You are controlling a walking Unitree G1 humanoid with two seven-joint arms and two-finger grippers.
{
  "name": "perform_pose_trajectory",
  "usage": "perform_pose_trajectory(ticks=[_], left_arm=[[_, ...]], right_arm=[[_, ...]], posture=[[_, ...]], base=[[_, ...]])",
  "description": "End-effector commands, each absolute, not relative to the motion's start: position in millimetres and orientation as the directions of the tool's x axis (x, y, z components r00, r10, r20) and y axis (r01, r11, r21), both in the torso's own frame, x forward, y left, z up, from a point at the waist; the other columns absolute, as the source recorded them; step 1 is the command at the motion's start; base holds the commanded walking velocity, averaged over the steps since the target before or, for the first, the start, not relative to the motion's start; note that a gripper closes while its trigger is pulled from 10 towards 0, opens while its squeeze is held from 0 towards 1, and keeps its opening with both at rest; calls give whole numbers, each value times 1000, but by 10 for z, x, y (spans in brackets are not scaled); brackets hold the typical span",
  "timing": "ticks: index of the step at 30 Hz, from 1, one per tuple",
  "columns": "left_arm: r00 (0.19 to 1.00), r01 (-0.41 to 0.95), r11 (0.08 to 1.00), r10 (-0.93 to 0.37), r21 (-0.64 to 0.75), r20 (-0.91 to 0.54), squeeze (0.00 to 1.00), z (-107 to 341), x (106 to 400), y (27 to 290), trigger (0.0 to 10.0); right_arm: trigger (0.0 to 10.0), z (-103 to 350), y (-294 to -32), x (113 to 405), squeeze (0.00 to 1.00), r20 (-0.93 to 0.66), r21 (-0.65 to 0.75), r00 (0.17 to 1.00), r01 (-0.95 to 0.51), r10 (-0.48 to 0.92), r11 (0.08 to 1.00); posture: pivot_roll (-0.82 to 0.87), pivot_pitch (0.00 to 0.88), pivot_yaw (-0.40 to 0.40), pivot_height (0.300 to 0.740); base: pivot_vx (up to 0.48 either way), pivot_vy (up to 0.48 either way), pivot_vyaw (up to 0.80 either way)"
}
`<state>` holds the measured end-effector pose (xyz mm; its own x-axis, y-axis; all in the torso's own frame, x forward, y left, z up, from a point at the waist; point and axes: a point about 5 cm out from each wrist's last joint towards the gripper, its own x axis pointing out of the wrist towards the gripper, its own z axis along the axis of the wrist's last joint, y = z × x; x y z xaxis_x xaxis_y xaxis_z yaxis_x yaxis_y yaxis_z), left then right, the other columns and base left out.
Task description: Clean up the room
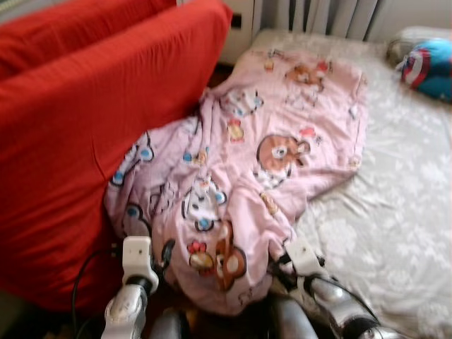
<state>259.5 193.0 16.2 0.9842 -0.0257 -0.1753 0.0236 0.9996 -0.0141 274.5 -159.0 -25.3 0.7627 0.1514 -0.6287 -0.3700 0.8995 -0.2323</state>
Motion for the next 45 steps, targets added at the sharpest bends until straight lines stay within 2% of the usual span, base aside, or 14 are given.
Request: perform_pose_trajectory(ticks=[1,8,9,14,24,25,26,27,30,31,32,33,45], left_arm=[[979,26,1000,-28,-10,-203,0,117,2525,1961,10000],[978,29,1000,-30,-8,-206,0,124,2471,1963,10000],[977,27,1000,-28,-5,-212,0,123,2432,1978,10000],[977,26,1000,-26,-4,-212,0,130,2411,1983,10000],[973,18,1000,-19,-6,-231,0,152,2369,1982,10000],[973,18,1000,-19,-5,-231,0,152,2369,1983,10000],[973,18,1000,-19,-5,-231,0,152,2369,1983,10000],[972,18,1000,-19,-5,-232,0,153,2360,1982,10000],[972,21,1000,-22,-6,-235,0,149,2339,1972,10000],[971,22,1000,-23,-6,-237,0,144,2325,1965,10000],[971,22,1000,-23,-6,-237,0,144,2325,1965,10000],[970,23,1000,-23,-6,-240,0,137,2322,1961,10000],[967,14,1000,-14,-3,-256,0,147,2210,1974,10000]], right_arm=[[10000,-305,-1616,2688,0,-655,-242,743,-378,137,894],[10000,-318,-1623,2673,0,-657,-258,743,-379,127,889],[10000,-270,-1640,2721,0,-618,-278,780,-335,99,900],[10000,-177,-1654,2813,0,-560,-306,825,-289,74,907],[10000,-243,-1664,2752,0,-594,-334,803,-299,47,894],[8392,-244,-1664,2750,0,-594,-334,803,-301,49,893],[8392,-244,-1664,2750,0,-594,-334,803,-301,49,893],[0,-246,-1666,2745,0,-592,-334,804,-302,50,893],[39,-252,-1684,2735,0,-591,-339,805,-298,44,892],[2000,-256,-1700,2728,0,-592,-342,805,-295,39,892],[2000,-256,-1700,2728,0,-592,-342,805,-295,39,892],[10000,-254,-1708,2729,0,-592,-342,805,-293,38,893],[10000,-169,-1651,2819,0,-547,-346,835,-298,67,889]], posture=[[-2,207,12,637],[12,227,16,637],[16,238,18,637],[19,246,19,637],[21,247,17,637],[21,247,17,637],[21,247,17,637],[20,251,18,637],[15,256,19,637],[16,260,20,637],[16,260,20,637],[16,263,19,637],[24,293,18,637]], base=[[0,0,0],[0,0,0],[0,0,0],[0,0,0],[0,0,0],[0,0,0],[0,0,0],[0,0,0],[0,0,0],[0,0,0],[0,0,0],[0,0,0],[0,0,0]])
